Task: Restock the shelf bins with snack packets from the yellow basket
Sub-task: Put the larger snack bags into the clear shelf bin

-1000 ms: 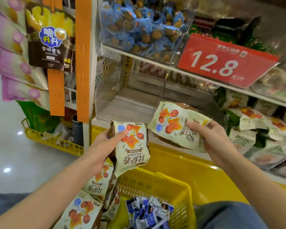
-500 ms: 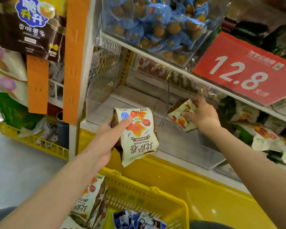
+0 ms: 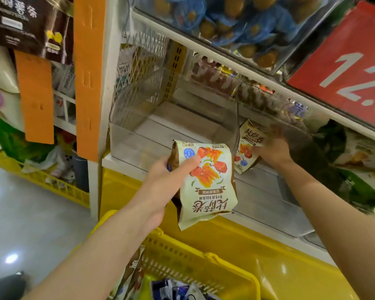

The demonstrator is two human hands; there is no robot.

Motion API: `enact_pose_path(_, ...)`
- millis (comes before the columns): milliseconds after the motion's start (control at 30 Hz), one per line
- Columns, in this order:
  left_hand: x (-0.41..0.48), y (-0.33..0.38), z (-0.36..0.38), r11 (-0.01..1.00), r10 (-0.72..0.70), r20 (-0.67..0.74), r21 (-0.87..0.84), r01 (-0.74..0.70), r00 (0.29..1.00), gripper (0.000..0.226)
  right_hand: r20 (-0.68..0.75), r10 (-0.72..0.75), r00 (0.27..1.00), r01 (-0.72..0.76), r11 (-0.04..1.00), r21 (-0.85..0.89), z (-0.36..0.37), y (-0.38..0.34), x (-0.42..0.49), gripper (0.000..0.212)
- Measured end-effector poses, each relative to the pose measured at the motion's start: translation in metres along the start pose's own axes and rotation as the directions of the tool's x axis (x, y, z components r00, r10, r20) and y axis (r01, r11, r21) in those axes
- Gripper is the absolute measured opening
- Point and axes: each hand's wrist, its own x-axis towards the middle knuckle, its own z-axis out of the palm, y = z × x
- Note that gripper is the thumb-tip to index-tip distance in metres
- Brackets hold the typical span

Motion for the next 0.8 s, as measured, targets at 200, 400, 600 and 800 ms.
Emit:
enact_pose_path(200,0.001,-0.002,0.004,1.000,-0.002,0.011,0.008,0.002,1.000,0.029,0.099,0.293,0.951,-0.309,0.915,0.261,-0.003,0.015,0.004,0.063)
enact_pose_path(400,0.003,-0.002,0.003,1.000,-0.001,0.038,0.007,0.001,0.999,0.029,0.187,0.278,0.942,-0.321,0.908,0.270,-0.004,0.010,0.014,0.050)
enact_pose_path(600,0.008,-0.004,0.001,1.000,0.005,0.018,0.001,-0.005,1.000,0.030,0.038,0.168,0.985,-0.172,0.958,0.228,0.008,0.003,0.045,0.055)
enact_pose_path(800,0.012,-0.006,0.000,1.000,0.005,0.024,0.014,-0.006,1.000,0.031,0.100,0.265,0.959,-0.280,0.940,0.193,0.024,0.010,0.068,0.053)
